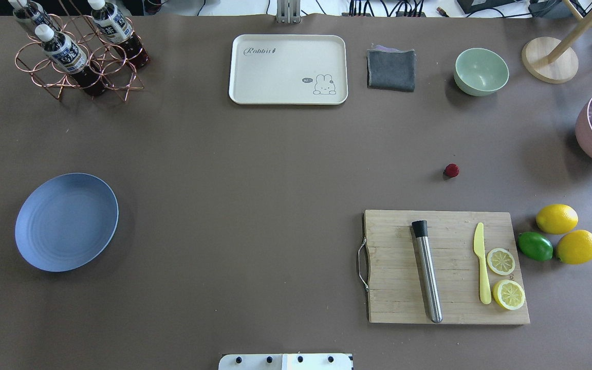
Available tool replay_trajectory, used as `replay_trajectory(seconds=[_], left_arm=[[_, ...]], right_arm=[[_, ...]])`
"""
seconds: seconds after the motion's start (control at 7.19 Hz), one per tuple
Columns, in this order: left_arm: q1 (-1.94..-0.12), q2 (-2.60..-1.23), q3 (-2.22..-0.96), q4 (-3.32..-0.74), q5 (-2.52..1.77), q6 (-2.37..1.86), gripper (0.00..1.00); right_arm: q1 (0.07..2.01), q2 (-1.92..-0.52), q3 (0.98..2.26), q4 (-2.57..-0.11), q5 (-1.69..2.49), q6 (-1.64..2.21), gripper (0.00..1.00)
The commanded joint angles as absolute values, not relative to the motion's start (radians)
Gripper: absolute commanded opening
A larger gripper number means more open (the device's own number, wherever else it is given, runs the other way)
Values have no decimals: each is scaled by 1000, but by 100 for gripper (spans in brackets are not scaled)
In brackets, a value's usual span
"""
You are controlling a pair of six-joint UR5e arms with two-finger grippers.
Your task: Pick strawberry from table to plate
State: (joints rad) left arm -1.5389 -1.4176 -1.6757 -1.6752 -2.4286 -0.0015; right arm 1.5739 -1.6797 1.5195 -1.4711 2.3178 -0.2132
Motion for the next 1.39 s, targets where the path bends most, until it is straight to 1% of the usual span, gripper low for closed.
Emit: replay_trajectory(seconds=[0.0, 0.56, 0.7, 1.25], left_arm=[[-1539, -1413, -1678, -1678, -2428, 2, 98], [-1542, -1413, -1707, -1678, -2428, -2, 98], [-1543, -1417, -1723, -1678, -2430, -6, 98], [-1543, -1425, -1723, -1681, -2430, -6, 98]], right_arm=[[1574, -1680, 1519, -1471, 2318, -213, 100], [1574, -1680, 1522, -1471, 2324, -213, 100], [1574, -1686, 1540, -1471, 2319, -213, 100], [1588, -1707, 1557, -1471, 2321, -213, 100]])
